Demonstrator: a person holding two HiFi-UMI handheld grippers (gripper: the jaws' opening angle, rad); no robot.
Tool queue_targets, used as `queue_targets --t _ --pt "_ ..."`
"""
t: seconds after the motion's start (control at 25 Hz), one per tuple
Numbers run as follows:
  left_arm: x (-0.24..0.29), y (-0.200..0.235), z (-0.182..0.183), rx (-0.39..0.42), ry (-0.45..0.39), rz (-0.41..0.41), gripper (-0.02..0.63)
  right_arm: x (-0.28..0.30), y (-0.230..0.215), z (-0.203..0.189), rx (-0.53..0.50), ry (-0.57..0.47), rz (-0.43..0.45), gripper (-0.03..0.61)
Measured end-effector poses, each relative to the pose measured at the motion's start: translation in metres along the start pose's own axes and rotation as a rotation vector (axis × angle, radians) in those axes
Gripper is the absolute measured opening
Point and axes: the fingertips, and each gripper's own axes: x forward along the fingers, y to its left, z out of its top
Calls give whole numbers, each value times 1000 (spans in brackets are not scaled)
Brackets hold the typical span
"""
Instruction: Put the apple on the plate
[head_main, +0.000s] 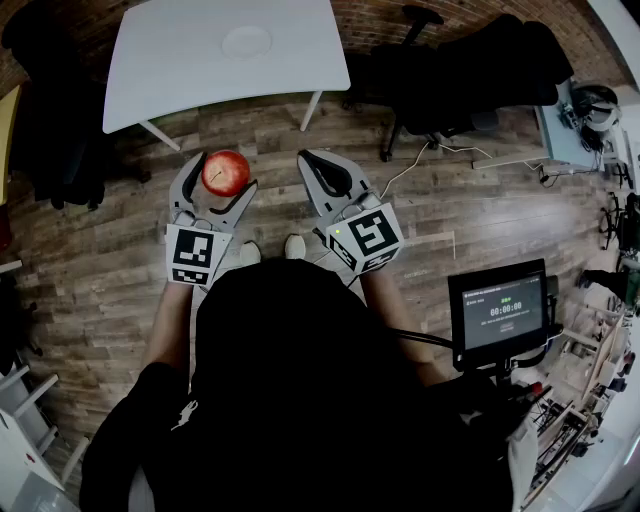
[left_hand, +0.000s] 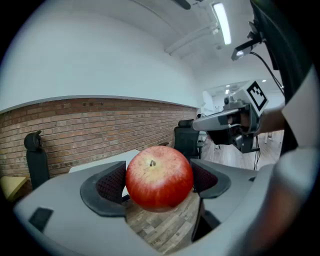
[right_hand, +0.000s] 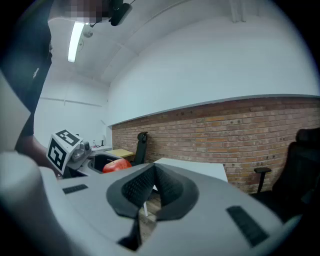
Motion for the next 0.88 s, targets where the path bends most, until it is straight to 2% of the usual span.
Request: queue_targets --t 0.52,0.88 --pt "-6 4 -6 -21 -9 -23 410 4 9 4 40 -18 -3 3" --pt "-24 26 -15 -27 -19 -17 410 16 28 4 27 2 -18 3"
